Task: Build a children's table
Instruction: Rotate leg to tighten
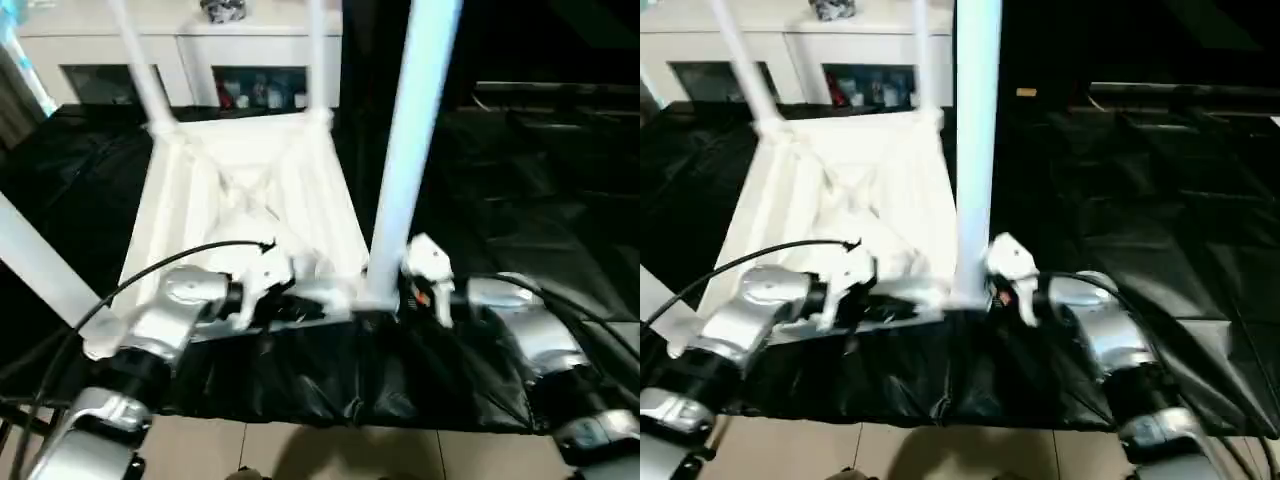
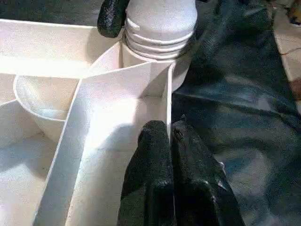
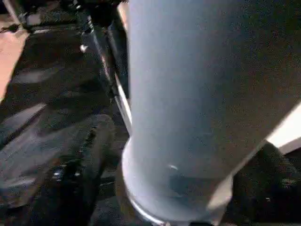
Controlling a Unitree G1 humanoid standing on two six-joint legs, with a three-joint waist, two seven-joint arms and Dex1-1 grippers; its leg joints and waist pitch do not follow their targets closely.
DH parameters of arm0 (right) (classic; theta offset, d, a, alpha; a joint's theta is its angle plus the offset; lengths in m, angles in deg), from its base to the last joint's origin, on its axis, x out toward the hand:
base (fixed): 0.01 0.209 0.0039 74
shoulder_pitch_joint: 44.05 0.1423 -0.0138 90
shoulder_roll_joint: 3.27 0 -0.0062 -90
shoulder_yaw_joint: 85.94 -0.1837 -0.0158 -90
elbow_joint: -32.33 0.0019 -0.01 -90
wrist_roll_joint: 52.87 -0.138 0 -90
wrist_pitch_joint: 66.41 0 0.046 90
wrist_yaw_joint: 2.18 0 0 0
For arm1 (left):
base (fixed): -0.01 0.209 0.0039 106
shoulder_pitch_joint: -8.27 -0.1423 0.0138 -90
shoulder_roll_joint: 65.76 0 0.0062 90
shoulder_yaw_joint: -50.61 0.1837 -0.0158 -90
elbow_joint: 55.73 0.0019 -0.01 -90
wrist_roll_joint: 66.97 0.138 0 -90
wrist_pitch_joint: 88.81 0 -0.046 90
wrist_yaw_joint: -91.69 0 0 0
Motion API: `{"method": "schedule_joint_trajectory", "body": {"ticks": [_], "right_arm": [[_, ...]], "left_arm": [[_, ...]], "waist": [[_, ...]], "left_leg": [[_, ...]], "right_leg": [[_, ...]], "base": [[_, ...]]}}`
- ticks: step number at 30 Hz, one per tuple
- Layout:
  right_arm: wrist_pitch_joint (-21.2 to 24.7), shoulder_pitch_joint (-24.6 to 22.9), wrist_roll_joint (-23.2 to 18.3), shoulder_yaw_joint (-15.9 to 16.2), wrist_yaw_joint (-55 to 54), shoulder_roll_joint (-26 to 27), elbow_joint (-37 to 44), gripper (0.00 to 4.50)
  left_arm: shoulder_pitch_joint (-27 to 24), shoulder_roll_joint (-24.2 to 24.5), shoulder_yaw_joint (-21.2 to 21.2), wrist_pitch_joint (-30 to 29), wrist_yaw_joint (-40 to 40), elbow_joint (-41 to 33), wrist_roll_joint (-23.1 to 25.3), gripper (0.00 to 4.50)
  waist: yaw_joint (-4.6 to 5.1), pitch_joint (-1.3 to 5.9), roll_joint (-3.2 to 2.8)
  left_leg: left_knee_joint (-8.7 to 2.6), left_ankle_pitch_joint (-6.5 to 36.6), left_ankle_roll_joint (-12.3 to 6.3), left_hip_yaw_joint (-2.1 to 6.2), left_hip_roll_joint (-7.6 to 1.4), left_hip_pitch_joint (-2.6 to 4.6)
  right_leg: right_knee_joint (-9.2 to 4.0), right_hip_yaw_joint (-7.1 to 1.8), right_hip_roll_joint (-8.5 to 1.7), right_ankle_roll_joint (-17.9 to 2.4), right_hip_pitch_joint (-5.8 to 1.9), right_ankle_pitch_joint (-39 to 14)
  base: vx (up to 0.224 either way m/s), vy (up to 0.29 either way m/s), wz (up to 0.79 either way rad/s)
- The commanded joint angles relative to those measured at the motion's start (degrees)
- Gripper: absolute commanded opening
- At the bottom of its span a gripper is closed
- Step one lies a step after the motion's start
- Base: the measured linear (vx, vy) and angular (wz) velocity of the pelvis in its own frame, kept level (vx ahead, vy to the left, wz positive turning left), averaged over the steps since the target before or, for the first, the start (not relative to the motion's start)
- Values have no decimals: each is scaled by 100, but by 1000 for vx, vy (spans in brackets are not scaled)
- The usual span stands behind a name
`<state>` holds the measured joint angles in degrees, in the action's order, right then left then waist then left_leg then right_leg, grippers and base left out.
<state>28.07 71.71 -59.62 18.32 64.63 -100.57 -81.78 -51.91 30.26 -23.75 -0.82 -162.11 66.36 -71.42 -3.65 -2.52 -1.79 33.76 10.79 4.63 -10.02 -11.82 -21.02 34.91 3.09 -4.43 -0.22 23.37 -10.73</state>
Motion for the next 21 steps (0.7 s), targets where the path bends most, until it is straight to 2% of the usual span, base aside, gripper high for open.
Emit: {"method": "schedule_joint_trajectory", "body": {"ticks": [1,4,7,9,13,15,16,17,18,19,21], "right_arm": [[30,-29,-31,227,329,-45,95,319],[-18,-5,-22,257,468,-78,47,315],[5,-14,-32,262,563,-60,49,281],[69,-50,-75,299,614,-69,111,277],[243,-121,-50,205,188,112,106,269],[418,-112,122,96,-500,343,-25,268],[473,-111,224,61,-838,458,-103,267],[473,-111,224,61,-838,458,-103,267],[611,-112,312,-23,-1370,690,-193,267],[702,-118,352,-75,-1669,824,-233,266],[927,-113,347,-229,-2303,1196,-302,266]], "left_arm": [[59,37,-11,25,-239,-248,-268,0],[61,110,15,23,-359,-253,-258,0],[50,150,41,-49,-451,-272,-253,0],[42,147,19,-99,-479,-273,-226,0],[87,66,60,-249,-43,-181,29,0],[171,-114,15,-357,535,-18,218,0],[210,-223,-10,-403,751,28,255,0],[210,-223,-10,-403,751,28,255,0],[250,-340,-18,-441,1008,67,324,0],[288,-458,-21,-473,1259,97,398,0],[382,-741,-32,-565,1767,157,520,0]], "waist": [[-2,334,83],[-9,341,89],[-11,343,89],[-12,346,89],[-10,336,83],[16,309,100],[33,278,91],[45,269,100],[46,273,102],[84,255,100],[134,252,114]], "left_leg": [[-377,1032,-403,-25,-125,32],[-373,1000,-395,-21,-125,34],[-367,922,-415,-23,-127,31],[-364,907,-415,-23,-126,32],[-370,938,-389,-20,-123,33],[-397,1127,-295,-14,-122,37],[-425,1380,-185,-3,-115,52],[-427,1476,-137,1,-106,64],[-427,1581,-72,14,-103,86],[-453,1606,17,25,-93,66],[-462,1785,66,42,-80,88]], "right_leg": [[-385,-215,-296,-1394,-309,-922],[-375,-214,-299,-1399,-311,-894],[-358,-212,-297,-1452,-314,-734],[-353,-211,-295,-1469,-319,-693],[-360,-209,-293,-1485,-318,-711],[-402,-211,-300,-1395,-312,-1087],[-454,-201,-308,-1268,-293,-1613],[-483,-205,-313,-1187,-286,-1873],[-521,-214,-333,-1059,-277,-2218],[-527,-217,-315,-988,-277,-2291],[-564,-207,-310,-826,-265,-2589]], "base": [[0,0,0],[0,0,0],[0,0,0],[0,0,0],[0,0,0],[0,0,0],[0,0,0],[0,0,0],[0,0,0],[0,0,0],[0,0,0]]}}
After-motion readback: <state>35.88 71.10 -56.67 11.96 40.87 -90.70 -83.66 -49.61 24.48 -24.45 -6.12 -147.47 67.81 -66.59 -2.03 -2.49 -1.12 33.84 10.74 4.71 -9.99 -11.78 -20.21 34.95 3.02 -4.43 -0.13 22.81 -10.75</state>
